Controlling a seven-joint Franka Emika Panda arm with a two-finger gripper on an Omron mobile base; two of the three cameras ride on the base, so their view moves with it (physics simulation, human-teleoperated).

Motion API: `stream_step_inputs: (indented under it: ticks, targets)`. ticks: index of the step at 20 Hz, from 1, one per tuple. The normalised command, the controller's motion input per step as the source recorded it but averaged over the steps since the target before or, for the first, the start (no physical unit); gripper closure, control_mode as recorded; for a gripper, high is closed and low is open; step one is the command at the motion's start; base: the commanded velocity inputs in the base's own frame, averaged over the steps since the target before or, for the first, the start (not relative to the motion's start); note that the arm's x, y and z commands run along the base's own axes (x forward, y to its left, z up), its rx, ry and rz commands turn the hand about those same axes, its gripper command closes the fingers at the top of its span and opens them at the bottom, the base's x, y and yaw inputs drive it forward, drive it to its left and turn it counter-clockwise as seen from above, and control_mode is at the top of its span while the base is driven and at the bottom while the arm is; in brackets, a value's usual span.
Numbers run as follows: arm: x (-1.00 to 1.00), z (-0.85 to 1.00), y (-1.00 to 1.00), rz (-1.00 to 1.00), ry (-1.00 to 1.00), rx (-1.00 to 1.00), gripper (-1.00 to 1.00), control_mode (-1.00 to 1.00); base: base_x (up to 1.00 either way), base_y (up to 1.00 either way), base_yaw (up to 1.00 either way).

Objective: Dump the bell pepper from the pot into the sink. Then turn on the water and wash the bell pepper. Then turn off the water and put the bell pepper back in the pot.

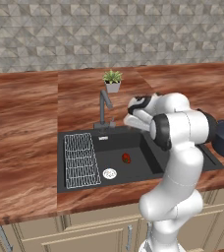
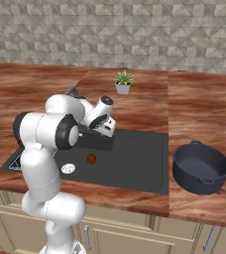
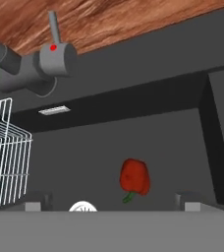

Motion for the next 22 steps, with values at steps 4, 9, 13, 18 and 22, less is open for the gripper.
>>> stream_step_inputs:
  ticks: [4, 9, 13, 18, 22]
  targets:
    - [-0.03, -0.29, -0.12, 0.09, -0.04, -0.16, -1.00, -1.00, 0.00, 0.00, 0.00]
    - [-0.11, -0.21, -0.01, 0.07, -0.05, -0.05, -1.00, -1.00, 0.00, 0.00, 0.00]
    - [-0.10, -0.05, 0.00, 0.07, 0.00, 0.00, -1.00, -1.00, 0.00, 0.00, 0.00]
    - [-0.18, -0.16, 0.00, 0.06, 0.00, 0.00, -1.00, -1.00, 0.00, 0.00, 0.00]
    - [-0.28, -0.22, 0.00, 0.04, 0.00, -0.03, -1.00, -1.00, 0.00, 0.00, 0.00]
